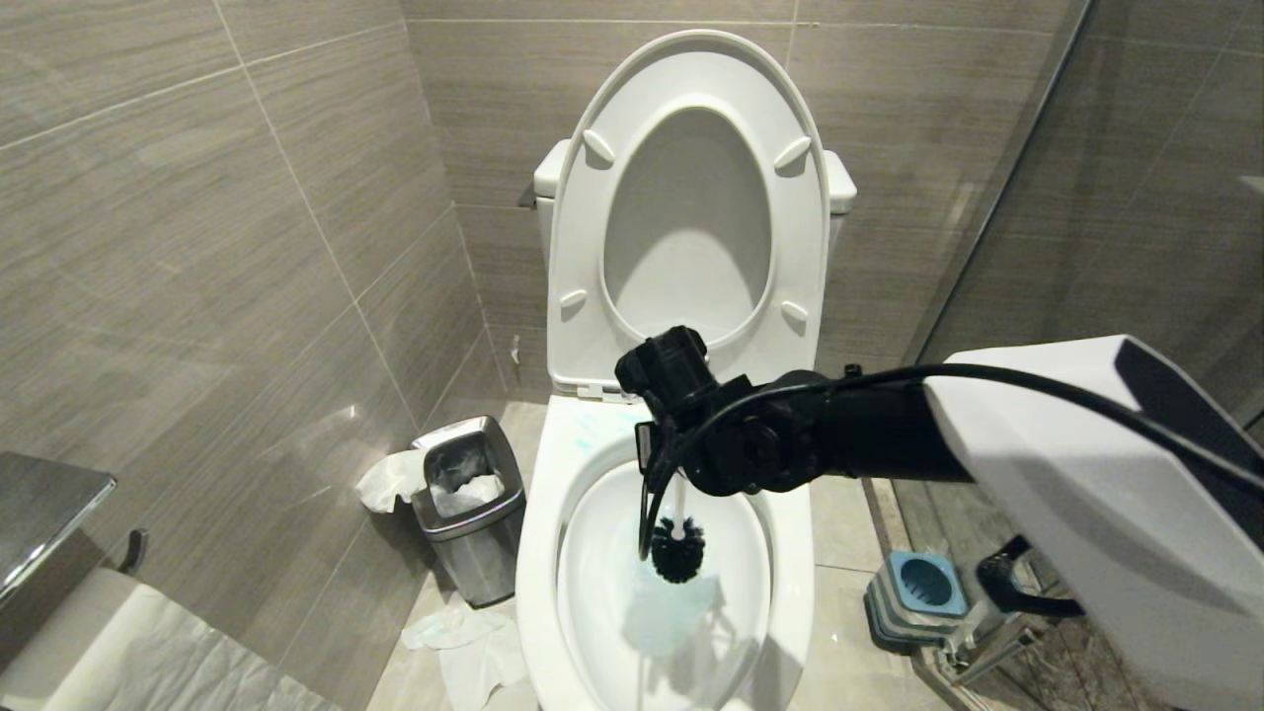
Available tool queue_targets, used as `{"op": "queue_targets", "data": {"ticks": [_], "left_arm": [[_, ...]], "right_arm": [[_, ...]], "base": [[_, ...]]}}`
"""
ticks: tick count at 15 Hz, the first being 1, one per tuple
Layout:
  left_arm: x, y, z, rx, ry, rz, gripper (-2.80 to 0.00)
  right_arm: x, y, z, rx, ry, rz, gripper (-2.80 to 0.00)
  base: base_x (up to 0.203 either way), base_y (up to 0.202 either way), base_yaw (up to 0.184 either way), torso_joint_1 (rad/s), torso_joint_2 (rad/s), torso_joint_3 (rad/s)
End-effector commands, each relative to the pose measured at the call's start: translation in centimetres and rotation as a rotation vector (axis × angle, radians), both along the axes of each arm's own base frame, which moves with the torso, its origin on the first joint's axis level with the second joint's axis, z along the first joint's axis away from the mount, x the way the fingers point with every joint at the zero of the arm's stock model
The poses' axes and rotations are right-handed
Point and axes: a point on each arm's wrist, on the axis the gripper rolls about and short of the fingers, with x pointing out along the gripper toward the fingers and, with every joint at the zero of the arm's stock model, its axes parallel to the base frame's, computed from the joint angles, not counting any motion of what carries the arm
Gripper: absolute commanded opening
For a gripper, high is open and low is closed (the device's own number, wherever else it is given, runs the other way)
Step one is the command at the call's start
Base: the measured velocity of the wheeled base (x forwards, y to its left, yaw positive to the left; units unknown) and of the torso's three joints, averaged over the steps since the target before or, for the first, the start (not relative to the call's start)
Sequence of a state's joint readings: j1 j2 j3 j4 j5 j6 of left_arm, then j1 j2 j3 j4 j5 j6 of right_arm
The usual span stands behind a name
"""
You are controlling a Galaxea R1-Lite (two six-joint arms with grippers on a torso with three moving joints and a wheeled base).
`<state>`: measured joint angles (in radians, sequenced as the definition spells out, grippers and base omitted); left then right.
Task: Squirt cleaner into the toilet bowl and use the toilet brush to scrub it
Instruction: Scrub the toilet bowl
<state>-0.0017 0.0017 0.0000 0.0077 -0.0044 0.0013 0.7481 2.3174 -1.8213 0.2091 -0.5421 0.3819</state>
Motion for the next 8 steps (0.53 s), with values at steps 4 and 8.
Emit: {"op": "queue_targets", "data": {"ticks": [4, 8], "left_arm": [[0.0, 0.0, 0.0, -0.001, 0.001, 0.0, -2.8], [0.0, 0.0, -0.1, 0.0, 0.003, 0.0, -2.8]], "right_arm": [[-8.0, -3.4, 10.6, 0.118, -0.121, 0.072, -2.8], [-7.4, -2.8, 9.0, 0.089, -0.091, 0.073, -2.8]], "base": [[0.0, 0.0, 0.0, 0.0, 0.0, 0.0], [0.0, 0.0, 0.0, 0.0, 0.0, 0.0]]}}
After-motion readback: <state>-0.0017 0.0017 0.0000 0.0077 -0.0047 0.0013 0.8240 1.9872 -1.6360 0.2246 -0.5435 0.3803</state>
